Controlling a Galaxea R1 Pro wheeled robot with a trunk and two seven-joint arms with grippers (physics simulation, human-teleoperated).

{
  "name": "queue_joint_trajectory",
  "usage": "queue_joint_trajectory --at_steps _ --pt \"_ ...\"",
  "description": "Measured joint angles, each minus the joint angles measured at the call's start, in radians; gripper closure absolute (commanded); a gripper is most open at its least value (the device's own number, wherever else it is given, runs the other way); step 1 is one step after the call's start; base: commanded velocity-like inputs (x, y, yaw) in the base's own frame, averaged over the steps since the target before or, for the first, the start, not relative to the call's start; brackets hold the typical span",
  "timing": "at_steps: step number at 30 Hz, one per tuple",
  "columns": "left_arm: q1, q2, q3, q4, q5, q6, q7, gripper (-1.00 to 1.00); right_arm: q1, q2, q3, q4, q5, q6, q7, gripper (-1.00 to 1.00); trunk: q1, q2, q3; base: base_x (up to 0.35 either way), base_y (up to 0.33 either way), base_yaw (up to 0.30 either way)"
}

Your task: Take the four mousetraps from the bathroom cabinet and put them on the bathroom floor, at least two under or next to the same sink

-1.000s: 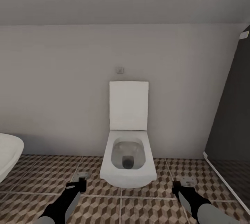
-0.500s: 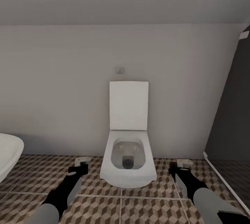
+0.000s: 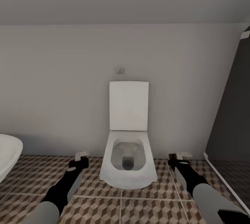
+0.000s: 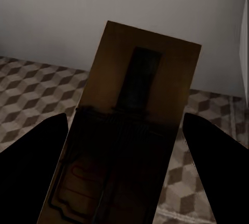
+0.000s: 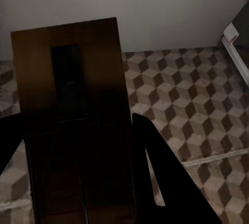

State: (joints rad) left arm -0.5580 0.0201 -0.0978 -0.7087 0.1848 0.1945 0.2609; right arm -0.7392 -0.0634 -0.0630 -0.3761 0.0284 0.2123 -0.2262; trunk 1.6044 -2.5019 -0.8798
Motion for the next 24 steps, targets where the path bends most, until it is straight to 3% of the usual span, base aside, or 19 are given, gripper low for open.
queue_joint_trajectory --at_steps 12,24 --pt "0.0 0.0 0.002 -0.05 0.003 0.002 0.0 1.0 0.0 0.0 -0.002 -0.045 0.0 -0.001 0.0 1.0 0.0 0.0 0.0 0.264 0.0 0.0" --pt "0.0 0.0 0.001 -0.052 0.001 0.003 0.001 1.0 0.0 0.0 -0.001 -0.045 0.0 -0.001 -0.001 1.0 0.0 0.0 0.0 0.03 0.0 0.0"
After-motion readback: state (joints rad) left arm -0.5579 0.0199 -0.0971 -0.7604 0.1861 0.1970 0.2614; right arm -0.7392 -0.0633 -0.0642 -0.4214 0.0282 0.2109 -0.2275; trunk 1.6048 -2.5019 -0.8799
